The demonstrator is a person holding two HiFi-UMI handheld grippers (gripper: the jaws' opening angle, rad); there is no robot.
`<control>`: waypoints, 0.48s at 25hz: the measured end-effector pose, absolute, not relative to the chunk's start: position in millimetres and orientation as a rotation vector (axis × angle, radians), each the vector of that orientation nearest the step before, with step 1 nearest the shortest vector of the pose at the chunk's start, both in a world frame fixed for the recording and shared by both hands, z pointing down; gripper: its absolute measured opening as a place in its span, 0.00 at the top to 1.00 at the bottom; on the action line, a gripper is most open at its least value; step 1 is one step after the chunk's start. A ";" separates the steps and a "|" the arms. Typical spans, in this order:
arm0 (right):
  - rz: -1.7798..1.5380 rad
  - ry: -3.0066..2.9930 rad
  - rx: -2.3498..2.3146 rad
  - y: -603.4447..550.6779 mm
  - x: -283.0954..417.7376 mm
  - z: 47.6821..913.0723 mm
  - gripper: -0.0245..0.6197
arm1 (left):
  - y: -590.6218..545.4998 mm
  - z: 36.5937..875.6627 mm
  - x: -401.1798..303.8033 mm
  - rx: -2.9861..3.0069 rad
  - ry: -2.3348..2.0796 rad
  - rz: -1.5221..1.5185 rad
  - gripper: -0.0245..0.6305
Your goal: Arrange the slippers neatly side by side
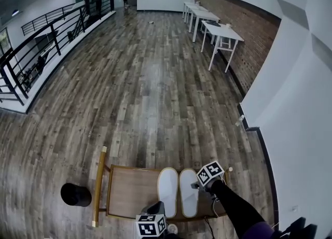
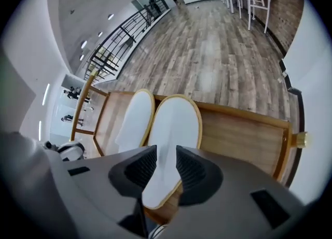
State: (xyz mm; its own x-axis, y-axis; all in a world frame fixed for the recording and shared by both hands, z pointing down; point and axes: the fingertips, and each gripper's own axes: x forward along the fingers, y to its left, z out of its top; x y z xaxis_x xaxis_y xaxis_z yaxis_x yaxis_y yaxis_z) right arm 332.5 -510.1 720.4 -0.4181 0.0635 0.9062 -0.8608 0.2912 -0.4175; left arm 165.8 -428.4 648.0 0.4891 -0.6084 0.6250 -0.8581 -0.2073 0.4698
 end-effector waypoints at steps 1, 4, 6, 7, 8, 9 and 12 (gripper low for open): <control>1.255 -1.639 0.751 -509.4 334.7 724.5 0.82 | -428.1 648.3 164.9 1.920 -1.218 0.389 0.96; 1.288 -1.628 0.787 -509.1 336.5 729.9 0.82 | -429.1 649.2 163.2 1.915 -1.227 0.389 0.96; 1.347 -1.642 0.793 -507.7 329.4 730.9 0.82 | -428.8 650.6 162.4 1.910 -1.228 0.392 0.96; 1.368 -1.649 0.793 -507.1 325.3 731.6 0.82 | -428.6 651.3 162.3 1.910 -1.226 0.393 0.96; 1.379 -1.653 0.793 -506.8 322.0 732.2 0.82 | -428.6 651.7 162.5 1.909 -1.224 0.393 0.96; 1.383 -1.654 0.790 -506.8 319.7 732.6 0.82 | -428.9 651.9 163.1 1.908 -1.223 0.393 0.96; 1.401 -1.655 0.785 -507.0 314.2 731.8 0.82 | -430.4 651.3 164.4 1.906 -1.223 0.392 0.96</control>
State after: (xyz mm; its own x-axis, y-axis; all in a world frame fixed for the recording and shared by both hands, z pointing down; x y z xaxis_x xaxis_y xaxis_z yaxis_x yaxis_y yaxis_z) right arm 314.2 -507.0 731.8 -0.4771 0.0422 0.8778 -0.8587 0.1901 -0.4759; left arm 164.4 -430.4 651.3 0.4799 -0.6077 0.6327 -0.8622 -0.1936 0.4681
